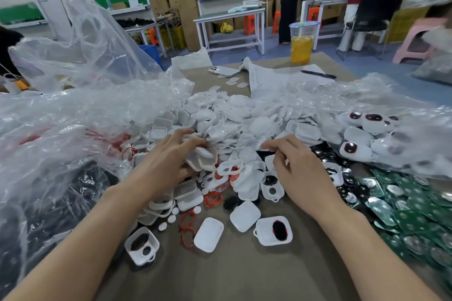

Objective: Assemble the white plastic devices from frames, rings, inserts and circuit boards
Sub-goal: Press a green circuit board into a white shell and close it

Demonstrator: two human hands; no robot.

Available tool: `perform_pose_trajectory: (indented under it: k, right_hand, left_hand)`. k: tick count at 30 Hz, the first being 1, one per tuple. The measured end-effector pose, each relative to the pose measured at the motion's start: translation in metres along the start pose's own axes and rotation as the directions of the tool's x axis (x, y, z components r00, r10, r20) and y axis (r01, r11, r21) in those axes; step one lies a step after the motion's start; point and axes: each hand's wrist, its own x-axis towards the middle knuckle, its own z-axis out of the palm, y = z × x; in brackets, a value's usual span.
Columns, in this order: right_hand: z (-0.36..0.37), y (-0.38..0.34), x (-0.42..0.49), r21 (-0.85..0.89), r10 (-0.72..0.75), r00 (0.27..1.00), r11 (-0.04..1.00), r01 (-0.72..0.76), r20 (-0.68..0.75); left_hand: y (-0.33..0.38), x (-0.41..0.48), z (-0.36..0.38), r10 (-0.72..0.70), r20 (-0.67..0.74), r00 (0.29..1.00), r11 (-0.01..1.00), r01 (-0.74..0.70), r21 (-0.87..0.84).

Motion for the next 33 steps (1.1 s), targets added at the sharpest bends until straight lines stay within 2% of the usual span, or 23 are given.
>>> perform_pose_trajectory:
  k: [5,9,12,15,20,26,29,33]
  right_hand:
    - [0.000,0.000,-0.001,0.008,0.001,1.000,1.000,-0.001,0.001]
    - [0.000,-0.001,-0.001,0.000,0.000,1.000,1.000,0.000,0.009]
    - [-0.001,-0.002,-0.002,-0.017,-0.004,1.000,1.000,0.004,0.019]
    - [-0.002,-0.004,-0.002,-0.035,-0.002,0.999,0.999,0.004,0.036]
    - [-0.003,-0.006,-0.003,-0.053,-0.011,0.998,0.999,0.014,0.057]
    - [-0.004,-0.005,-0.002,-0.057,-0.014,0.999,0.998,0.016,0.046]
    - [-0.002,-0.006,-0.003,-0.089,-0.047,0.997,0.995,0.052,0.061]
    - [0.002,-0.009,-0.003,-0.120,-0.099,0.987,0.986,0.115,0.127]
  left_hand:
    - [0.009,-0.002,-0.006,-0.070,0.145,0.987,0.997,0.073,-0.011]
    - [0.020,-0.012,-0.013,-0.090,0.165,0.982,0.995,0.098,-0.038]
    - [0.027,-0.025,-0.012,-0.074,0.108,0.991,0.990,0.086,-0.115]
    - [0.036,-0.035,-0.005,-0.045,-0.025,0.999,0.971,0.038,-0.234]
    - [0.050,-0.041,0.019,0.006,-0.232,0.973,0.973,-0.059,-0.224]
    - [0.052,-0.043,0.031,0.052,-0.293,0.955,0.982,-0.102,-0.158]
    - [0.048,-0.042,0.030,0.004,-0.331,0.943,0.990,-0.050,-0.130]
    - [0.038,-0.041,0.025,-0.181,-0.367,0.912,0.977,0.124,-0.172]
